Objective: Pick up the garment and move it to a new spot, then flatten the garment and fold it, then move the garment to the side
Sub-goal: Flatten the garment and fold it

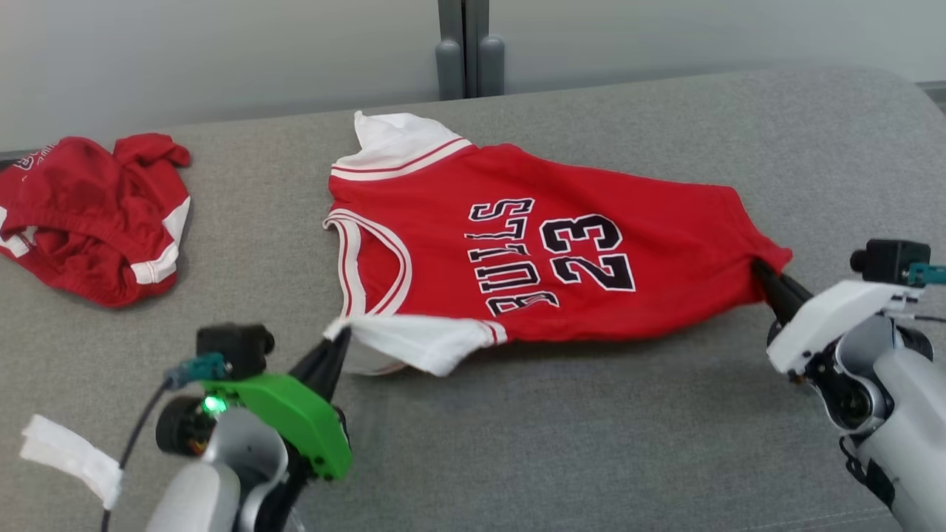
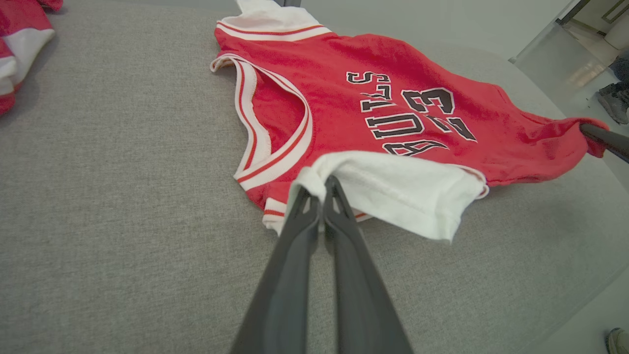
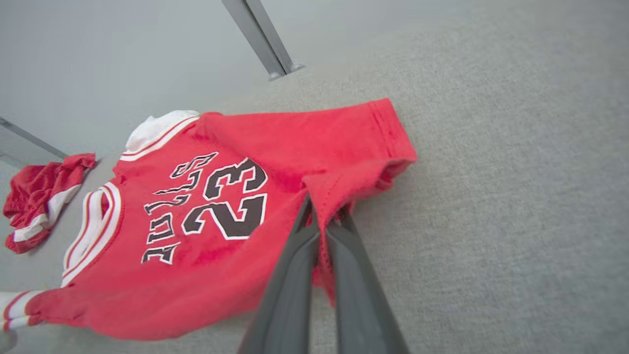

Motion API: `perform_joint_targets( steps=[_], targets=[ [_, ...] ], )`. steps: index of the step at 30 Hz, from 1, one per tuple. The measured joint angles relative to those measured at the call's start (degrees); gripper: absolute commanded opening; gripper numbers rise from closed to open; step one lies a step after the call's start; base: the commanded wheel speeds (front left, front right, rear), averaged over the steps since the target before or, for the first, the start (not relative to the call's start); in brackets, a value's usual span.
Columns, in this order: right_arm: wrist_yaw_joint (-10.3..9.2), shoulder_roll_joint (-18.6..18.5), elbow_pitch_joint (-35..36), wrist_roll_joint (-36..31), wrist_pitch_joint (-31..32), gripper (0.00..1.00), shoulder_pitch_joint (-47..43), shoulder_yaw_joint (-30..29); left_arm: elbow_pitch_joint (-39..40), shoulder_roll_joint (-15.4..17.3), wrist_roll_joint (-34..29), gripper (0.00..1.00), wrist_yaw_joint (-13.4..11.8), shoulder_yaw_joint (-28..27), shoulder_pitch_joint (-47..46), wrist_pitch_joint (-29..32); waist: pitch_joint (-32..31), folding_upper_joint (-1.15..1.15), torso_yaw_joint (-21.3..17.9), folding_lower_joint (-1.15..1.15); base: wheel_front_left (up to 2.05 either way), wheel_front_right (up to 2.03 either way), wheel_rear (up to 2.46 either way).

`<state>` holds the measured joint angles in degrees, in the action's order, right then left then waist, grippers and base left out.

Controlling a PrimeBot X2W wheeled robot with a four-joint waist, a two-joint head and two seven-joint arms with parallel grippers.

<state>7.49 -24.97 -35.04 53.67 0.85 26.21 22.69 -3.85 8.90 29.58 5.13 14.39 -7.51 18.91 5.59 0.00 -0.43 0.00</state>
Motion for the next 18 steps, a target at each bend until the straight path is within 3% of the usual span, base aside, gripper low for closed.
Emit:
perform_joint_targets(
  steps=[4,9,18],
  targets=[
    [0.00,0.0,4.1,3.1,-1.4,0.00,4.3,0.3,-0.5,2.1,-0.5,0.00,0.9,-1.3,-9.0,-1.1,1.9,0.00,-0.1,0.00,0.00,0.00,0.00],
    [0.00,0.6,6.6,7.3,-1.4,0.00,14.0,1.1,-7.2,5.6,-2.1,0.00,1.6,-1.9,-25.4,-2.3,5.9,0.00,-0.4,0.00,0.00,0.00,0.00],
    [0.00,1.3,2.5,8.6,-2.1,0.00,37.9,2.8,-22.5,8.8,-2.8,0.00,2.2,-0.5,-56.9,-7.6,14.9,0.00,-0.9,0.00,0.00,0.00,0.00]
  ],
)
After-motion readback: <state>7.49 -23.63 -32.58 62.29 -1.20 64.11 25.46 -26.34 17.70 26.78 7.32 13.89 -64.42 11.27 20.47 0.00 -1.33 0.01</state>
